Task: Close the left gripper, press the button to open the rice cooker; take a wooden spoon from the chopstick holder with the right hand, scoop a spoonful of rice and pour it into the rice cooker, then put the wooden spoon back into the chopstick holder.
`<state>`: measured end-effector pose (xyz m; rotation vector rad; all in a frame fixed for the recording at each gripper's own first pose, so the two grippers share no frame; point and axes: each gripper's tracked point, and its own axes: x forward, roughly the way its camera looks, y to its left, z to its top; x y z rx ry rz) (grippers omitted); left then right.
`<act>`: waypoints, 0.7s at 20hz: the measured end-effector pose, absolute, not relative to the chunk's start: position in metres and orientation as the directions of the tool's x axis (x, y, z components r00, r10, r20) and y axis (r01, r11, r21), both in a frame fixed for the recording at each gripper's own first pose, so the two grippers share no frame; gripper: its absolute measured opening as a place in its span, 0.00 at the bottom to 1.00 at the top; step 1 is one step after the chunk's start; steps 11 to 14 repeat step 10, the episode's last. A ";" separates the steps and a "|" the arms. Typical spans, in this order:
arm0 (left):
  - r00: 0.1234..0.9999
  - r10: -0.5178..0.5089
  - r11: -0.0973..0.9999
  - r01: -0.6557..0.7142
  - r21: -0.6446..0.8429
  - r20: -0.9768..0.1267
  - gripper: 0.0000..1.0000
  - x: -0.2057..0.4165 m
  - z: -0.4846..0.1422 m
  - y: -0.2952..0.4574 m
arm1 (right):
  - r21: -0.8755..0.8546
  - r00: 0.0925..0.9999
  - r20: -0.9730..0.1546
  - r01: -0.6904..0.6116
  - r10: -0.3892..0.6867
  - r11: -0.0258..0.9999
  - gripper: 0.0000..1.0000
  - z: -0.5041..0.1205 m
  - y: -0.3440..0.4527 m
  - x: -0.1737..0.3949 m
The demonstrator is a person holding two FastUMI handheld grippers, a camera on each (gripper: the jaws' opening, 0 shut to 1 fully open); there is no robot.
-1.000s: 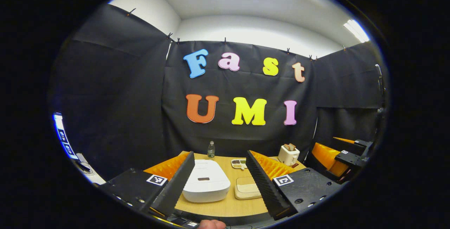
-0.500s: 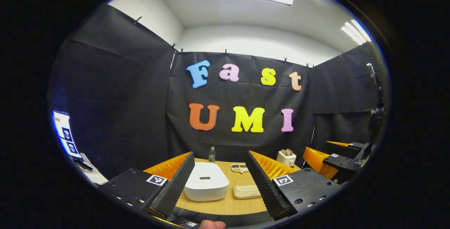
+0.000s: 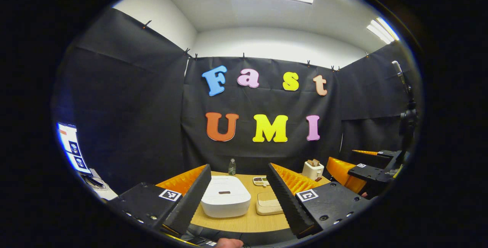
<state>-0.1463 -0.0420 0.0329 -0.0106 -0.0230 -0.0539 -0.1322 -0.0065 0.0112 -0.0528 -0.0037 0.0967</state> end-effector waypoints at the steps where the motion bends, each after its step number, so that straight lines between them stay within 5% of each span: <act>1: 0.998 -0.053 0.999 0.053 -0.011 0.022 0.94 -0.145 0.032 -0.043 | -0.053 0.995 0.001 -0.096 0.096 0.994 1.00 0.011 -0.007 -0.132; 14: 0.999 -0.044 0.999 0.044 -0.009 0.012 0.94 -0.140 0.027 -0.041 | -0.053 0.995 -0.005 -0.102 0.102 0.993 1.00 0.011 -0.007 -0.126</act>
